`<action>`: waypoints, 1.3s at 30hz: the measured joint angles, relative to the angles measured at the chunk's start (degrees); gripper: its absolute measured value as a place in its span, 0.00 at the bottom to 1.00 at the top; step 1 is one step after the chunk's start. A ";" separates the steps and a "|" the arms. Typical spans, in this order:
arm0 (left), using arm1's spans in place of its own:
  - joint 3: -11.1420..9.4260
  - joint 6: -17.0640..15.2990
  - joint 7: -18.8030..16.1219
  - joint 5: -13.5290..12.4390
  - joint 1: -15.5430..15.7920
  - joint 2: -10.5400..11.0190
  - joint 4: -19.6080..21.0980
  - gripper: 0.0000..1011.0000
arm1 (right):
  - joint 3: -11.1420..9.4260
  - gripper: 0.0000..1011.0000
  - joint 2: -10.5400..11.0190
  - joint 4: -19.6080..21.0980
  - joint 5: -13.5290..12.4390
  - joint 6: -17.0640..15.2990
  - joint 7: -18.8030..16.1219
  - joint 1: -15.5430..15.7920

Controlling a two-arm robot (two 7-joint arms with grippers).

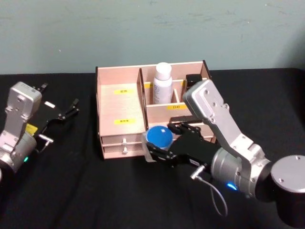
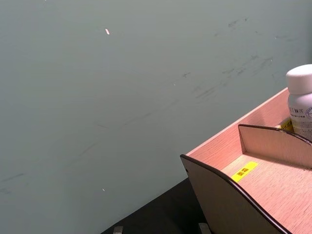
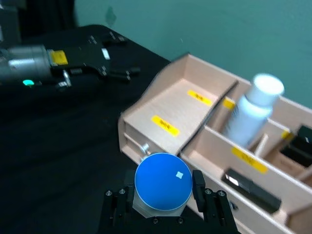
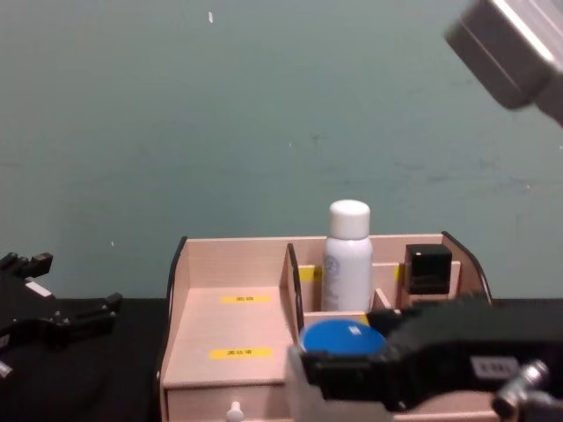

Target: Pick up the facial cleanser and watermelon frost from the table and place them into the tiered storage box.

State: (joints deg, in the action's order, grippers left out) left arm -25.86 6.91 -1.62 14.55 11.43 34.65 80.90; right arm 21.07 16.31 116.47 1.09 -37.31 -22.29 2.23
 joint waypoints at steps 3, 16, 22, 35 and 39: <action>0.00 0.00 0.00 0.00 0.00 0.00 0.00 0.99 | 0.95 0.71 -0.70 -0.49 0.29 -0.26 -0.14 -1.64; 0.00 0.00 0.00 0.00 0.00 0.00 0.00 0.99 | 3.18 0.71 -4.45 -5.32 1.80 -0.66 0.30 -7.13; 0.00 0.00 0.00 0.00 0.00 0.00 0.00 0.99 | 3.64 0.71 -6.03 -7.35 2.19 -0.75 0.50 -8.90; 0.00 0.00 0.00 0.00 0.00 0.00 0.00 0.99 | 4.05 0.71 -9.48 -13.07 3.04 0.35 1.49 -12.66; 0.00 0.00 0.00 0.00 0.00 0.00 0.00 0.99 | 4.07 0.71 -10.26 -14.56 3.38 0.72 1.85 -13.46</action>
State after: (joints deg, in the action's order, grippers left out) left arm -25.86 6.91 -1.62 14.55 11.43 34.65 80.90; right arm 25.14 6.05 101.90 4.47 -36.58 -20.44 -11.23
